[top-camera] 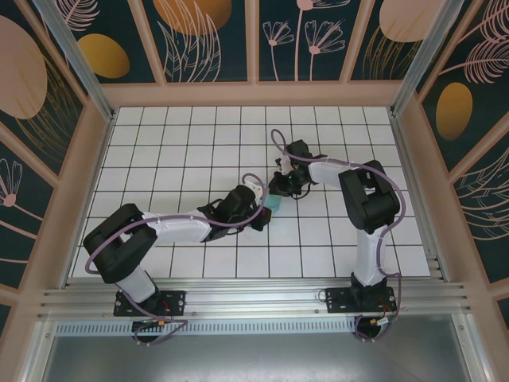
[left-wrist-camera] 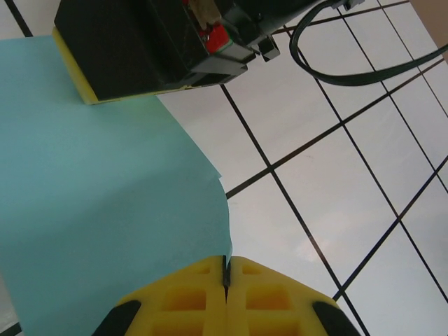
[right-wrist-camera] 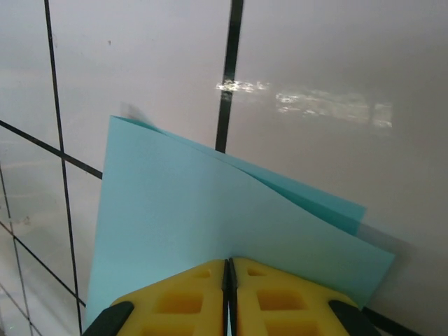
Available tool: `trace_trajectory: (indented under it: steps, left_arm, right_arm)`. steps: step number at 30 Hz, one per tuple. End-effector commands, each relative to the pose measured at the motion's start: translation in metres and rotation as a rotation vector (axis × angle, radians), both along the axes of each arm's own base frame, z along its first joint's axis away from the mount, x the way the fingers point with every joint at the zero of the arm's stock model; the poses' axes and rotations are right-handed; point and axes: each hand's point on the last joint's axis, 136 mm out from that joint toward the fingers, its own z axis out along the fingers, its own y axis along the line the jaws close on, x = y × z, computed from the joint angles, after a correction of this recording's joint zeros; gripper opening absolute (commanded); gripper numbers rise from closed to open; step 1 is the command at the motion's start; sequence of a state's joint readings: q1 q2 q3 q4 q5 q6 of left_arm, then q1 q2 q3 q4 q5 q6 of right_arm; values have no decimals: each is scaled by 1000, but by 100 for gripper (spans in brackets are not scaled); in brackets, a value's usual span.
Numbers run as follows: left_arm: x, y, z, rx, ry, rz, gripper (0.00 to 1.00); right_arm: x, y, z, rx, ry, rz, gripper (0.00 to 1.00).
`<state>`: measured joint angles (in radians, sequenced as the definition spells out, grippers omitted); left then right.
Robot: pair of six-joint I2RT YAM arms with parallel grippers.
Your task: Fold a paper plane with a square sheet of paper (pick it up from the middle)
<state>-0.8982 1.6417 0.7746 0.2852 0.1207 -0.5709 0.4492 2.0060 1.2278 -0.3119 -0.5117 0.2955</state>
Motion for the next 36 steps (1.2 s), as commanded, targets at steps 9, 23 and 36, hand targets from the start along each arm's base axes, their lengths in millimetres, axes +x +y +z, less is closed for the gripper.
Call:
trace_trajectory:
  steps: [9,23,36]
  left_arm:
    - [14,18,-10,8,48,73,0]
    - [22,35,-37,92,61,131,0]
    - [30,47,-44,146,41,179,0]
  right_arm:
    - [-16,-4,-25,-118,31,45,14]
    - [-18,3,-21,-109,31,53,15]
    - [-20,2,-23,-118,38,50,16]
